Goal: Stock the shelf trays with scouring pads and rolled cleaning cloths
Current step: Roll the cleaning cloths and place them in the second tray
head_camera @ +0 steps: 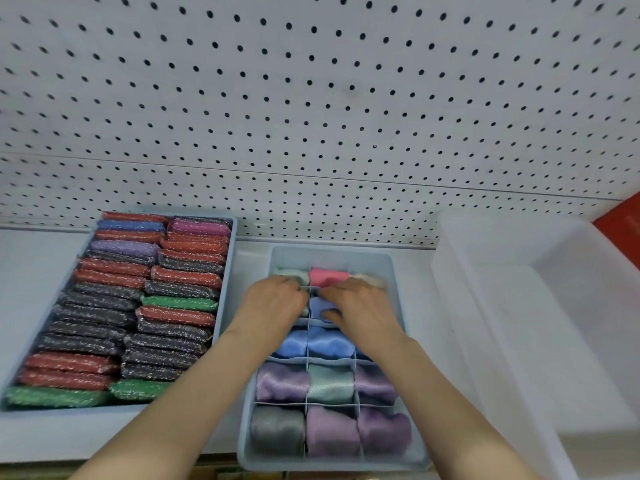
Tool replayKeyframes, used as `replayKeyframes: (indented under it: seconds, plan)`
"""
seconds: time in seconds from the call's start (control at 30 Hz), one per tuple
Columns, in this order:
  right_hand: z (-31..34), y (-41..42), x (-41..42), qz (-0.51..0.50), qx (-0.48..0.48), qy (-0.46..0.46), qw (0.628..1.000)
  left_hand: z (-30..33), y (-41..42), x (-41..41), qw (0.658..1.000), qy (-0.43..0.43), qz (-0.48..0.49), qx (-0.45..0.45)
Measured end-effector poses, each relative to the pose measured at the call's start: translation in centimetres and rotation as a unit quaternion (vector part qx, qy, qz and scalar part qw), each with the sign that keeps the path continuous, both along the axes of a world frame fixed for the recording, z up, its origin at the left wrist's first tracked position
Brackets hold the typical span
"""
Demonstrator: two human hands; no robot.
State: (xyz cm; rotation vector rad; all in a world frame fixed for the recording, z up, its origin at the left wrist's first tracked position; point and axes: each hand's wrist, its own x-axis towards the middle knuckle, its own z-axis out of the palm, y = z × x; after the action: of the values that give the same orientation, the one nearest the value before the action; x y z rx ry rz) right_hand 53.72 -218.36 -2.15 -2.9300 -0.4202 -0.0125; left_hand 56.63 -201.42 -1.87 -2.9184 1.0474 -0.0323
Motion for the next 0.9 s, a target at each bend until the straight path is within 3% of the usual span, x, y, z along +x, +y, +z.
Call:
replayKeyframes:
  seconds: [0.23,0.47,0.67,0.83,0.9]
  plan:
    - [-0.2,0.1,1.7,-0.046,0.013,-0.022,0.999,-0.2,-1.6,0.6,0.994,0.002,0.104,0.013]
    - [1.1,0.6,2.2,-0.063,0.020,0.085,0.994,-0.4,-1.6,1.2,0.991,0.027,0.130,-0.011]
    - [3.3,-6.1,0.0,-0.155,0.124,-0.028,0.980,-0.9,-0.2,1.2,0.986,0.049,0.133,-0.091]
    - [2.4,-5.2,0.9,-0.052,0.025,0.001,0.998,-0.6,-1.3,0.9,0.971,0.033,0.115,-0.205]
    - [2.1,-4.4,1.6,-0.031,-0.036,-0.008,0.999,-0.6,-2.2,1.0,0.973,0.047,0.088,-0.208]
